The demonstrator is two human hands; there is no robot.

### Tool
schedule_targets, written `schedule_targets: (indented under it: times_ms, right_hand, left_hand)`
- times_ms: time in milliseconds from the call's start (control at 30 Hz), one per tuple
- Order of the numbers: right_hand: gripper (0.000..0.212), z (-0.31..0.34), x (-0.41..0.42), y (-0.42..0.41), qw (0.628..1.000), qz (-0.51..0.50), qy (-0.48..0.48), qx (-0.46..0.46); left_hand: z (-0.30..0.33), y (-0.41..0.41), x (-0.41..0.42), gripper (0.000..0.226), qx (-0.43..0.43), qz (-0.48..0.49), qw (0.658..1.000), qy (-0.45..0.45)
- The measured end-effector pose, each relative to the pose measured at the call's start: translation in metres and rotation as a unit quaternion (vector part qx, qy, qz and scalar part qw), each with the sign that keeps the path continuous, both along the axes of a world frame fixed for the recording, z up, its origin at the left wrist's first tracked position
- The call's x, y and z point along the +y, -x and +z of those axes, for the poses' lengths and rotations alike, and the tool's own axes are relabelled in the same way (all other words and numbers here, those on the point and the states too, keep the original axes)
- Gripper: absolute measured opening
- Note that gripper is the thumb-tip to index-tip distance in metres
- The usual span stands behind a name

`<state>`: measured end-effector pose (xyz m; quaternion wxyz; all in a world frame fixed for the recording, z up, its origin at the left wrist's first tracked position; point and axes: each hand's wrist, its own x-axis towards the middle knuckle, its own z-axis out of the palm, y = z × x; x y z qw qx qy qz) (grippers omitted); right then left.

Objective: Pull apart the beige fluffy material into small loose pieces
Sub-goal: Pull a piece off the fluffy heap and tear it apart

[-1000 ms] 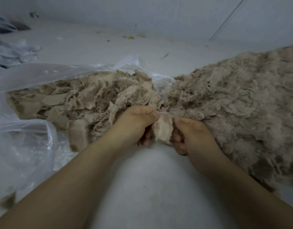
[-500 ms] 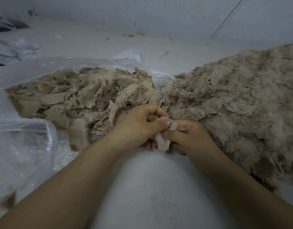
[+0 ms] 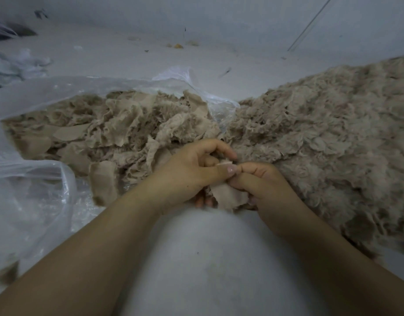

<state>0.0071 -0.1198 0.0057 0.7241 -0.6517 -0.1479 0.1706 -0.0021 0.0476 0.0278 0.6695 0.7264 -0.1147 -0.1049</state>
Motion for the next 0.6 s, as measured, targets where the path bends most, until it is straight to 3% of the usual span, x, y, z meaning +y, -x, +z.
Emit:
schedule_targets:
  times_ms: [67,167,433,600]
  right_hand:
    - [0.020,-0.0004,-0.0005,-0.0010,0.999,-0.028,0.014,-0.004]
    - [0.016,-0.0006,-0.0019,-0.0004,0.999,-0.042,0.026,-0.002]
    - [0.042,-0.0031,-0.0018,0.0005,1.000,-0.001,-0.009,-0.015]
    - [0.034,-0.0020,0.0003,-0.0024,0.998,-0.053,-0.029,0.010]
  left_hand:
    - [-0.0011,-0.0027,0.0014,0.011,-0.019,0.038,0.999,-0.008]
    - [-0.0010,-0.0046,0.0041,0.023,-0.018,0.066,0.998,-0.016]
    - [-0.0017,-0.0045,0.0014,0.026,-0.016,0.076,0.996,-0.036]
    - [-0.0007,-0.0045,0.0043,0.034,0.006,0.095,0.995,-0.041]
